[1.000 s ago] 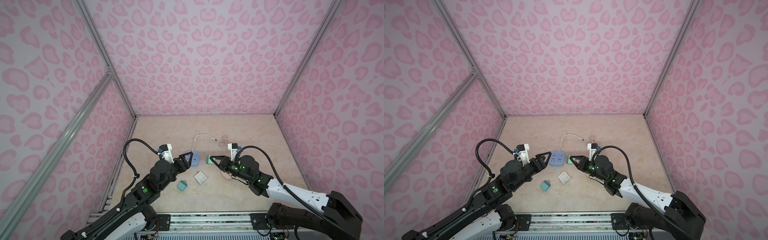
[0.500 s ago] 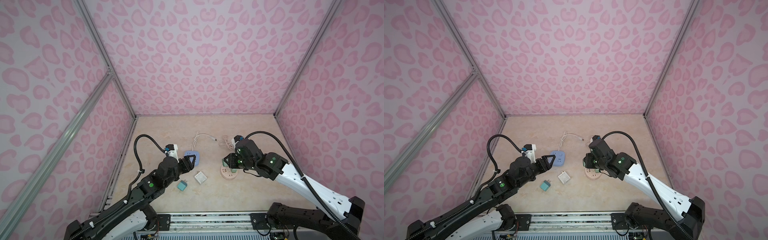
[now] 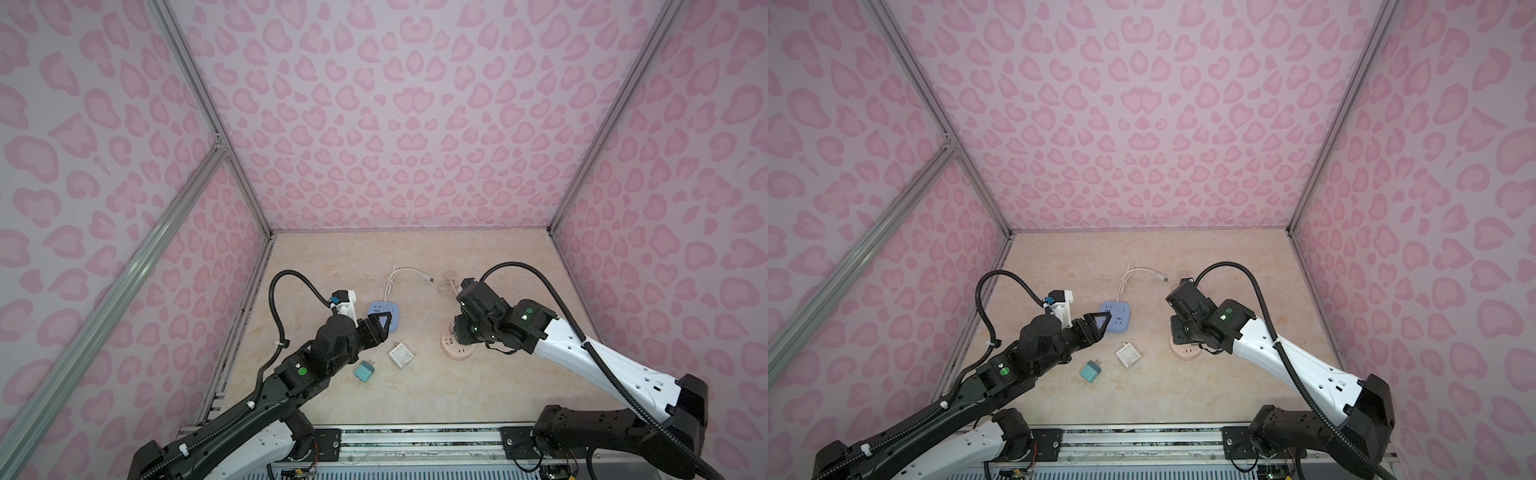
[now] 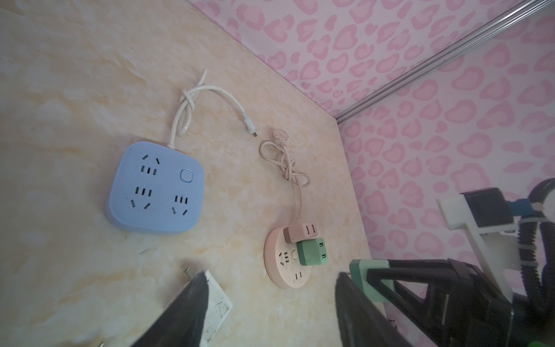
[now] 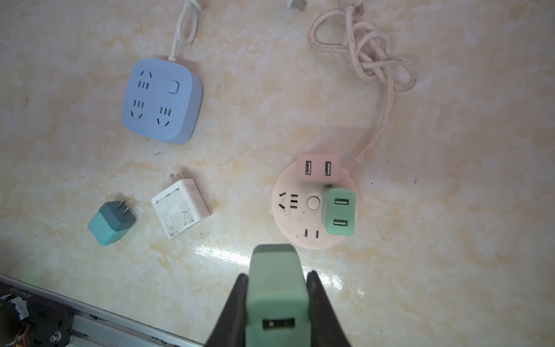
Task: Insert plugs into power strip
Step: Insert the plug into the socket.
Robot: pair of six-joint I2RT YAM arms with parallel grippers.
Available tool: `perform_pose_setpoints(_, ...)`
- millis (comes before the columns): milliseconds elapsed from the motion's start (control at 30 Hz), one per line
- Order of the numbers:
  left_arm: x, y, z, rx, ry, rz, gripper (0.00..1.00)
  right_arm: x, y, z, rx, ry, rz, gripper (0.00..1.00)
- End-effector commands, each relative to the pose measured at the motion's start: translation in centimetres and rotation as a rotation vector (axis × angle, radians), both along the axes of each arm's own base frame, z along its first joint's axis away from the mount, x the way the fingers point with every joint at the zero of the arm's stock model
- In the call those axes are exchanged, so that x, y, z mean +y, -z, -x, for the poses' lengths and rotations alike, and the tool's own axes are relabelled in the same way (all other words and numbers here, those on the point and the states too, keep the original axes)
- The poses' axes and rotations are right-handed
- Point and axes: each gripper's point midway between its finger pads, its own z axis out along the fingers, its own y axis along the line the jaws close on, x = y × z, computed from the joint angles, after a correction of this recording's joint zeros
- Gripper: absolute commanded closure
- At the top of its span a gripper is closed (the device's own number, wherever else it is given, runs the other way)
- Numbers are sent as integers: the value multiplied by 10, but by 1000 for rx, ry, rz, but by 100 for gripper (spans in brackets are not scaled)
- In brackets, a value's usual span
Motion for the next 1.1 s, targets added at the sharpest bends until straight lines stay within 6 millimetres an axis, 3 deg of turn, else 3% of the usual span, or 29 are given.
perform_pose_setpoints(0, 1, -4, -1, -21, -2, 8, 31, 6, 5, -7, -22, -9, 14, 100)
perform_pose_setpoints(400, 0, -1, -1, -13, -7, 10, 31, 13, 38, -19, 6, -23, 129, 100)
perform_pose_setpoints(1067, 1, 3, -3, -7, -14, -3, 32, 11, 71, -25, 38, -15, 159, 100)
